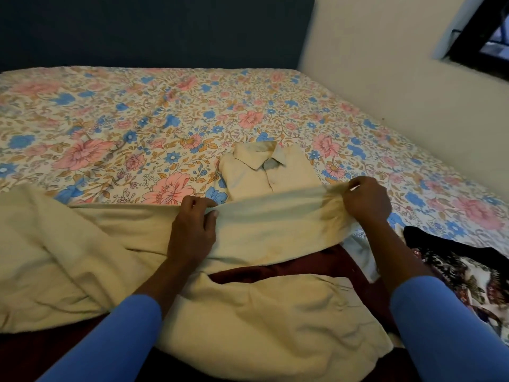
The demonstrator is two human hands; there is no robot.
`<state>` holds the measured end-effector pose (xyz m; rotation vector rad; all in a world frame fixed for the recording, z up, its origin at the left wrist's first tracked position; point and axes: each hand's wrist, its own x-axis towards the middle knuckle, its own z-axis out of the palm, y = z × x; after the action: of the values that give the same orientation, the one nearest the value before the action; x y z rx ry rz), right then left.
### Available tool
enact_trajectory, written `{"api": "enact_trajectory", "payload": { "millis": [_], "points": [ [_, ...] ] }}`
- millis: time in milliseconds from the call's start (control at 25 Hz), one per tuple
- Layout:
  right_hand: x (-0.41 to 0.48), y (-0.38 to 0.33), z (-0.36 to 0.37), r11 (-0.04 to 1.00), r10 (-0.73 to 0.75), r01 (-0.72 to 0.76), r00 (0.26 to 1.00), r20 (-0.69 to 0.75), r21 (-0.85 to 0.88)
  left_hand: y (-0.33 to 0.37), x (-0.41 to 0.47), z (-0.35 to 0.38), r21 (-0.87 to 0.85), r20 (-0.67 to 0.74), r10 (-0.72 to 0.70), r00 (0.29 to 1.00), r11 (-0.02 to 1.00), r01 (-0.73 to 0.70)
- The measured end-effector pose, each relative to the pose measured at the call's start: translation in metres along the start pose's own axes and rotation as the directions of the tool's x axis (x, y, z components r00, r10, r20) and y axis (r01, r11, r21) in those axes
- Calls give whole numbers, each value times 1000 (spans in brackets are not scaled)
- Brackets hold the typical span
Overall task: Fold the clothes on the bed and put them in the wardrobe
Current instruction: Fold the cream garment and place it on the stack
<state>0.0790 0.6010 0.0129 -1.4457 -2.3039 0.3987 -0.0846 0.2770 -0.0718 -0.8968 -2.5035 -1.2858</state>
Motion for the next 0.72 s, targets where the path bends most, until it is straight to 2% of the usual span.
{"api": "enact_trajectory", "payload": {
  "millis": [40, 80, 160, 200, 240, 280, 320, 360, 400, 440, 480, 560, 640, 720],
  "points": [
    [0, -4, -5, 1000, 10, -8, 995, -99, 16, 0, 2, 2, -30, 31, 9, 999, 1000, -8],
    [-4, -10, -8, 1000, 14, -14, 994, -112, -1, 0, 4, 2, -40, 84, 1, 997, 999, 2],
    [-23, -25, -6, 996, -59, 58, 998, -11, -68, 5, 8, -3, -69, 198, -66, 978, 994, 81],
    [-42, -36, -4, 989, -140, 141, 990, 19, -38, 9, 9, -13, -110, 250, -122, 960, 982, 154],
    [-64, -45, -1, 973, -226, 223, 973, 54, 59, 13, 6, -26, -152, 297, -151, 943, 967, 202],
    [-92, -53, -1, 938, -317, 290, 939, 131, 189, 15, -2, -43, -181, 308, -127, 943, 965, 189],
    [-124, -62, -5, 899, -397, 312, 877, 270, 308, 14, -16, -65, -176, 266, -65, 962, 978, 115],
    [-152, -66, -8, 875, -467, 335, 773, 430, 349, 12, -33, -86, -143, 184, 10, 983, 990, 16],
    [-175, -66, -12, 867, -499, 379, 651, 572, 324, 4, -52, -108, -91, 78, 67, 995, 994, -60],
    [-190, -64, -14, 857, -498, 437, 562, 660, 274, -8, -70, -127, -26, -31, 81, 996, 996, -81],
    [-204, -63, -18, 843, -480, 494, 511, 713, 214, -23, -88, -147, 34, -136, 62, 989, 998, -58],
    [-208, -64, -25, 825, -453, 548, 502, 737, 134, -53, -116, -173, 96, -246, -12, 969, 995, 36],
    [-205, -75, -43, 820, -475, 557, 535, 699, 131, -72, -138, -185, 158, -159, -27, 987, 986, 52],
    [-186, -89, -61, 810, -523, 575, 616, 589, 118, -76, -148, -183, 274, -2, 12, 1000, 962, -11]
  ]
}}
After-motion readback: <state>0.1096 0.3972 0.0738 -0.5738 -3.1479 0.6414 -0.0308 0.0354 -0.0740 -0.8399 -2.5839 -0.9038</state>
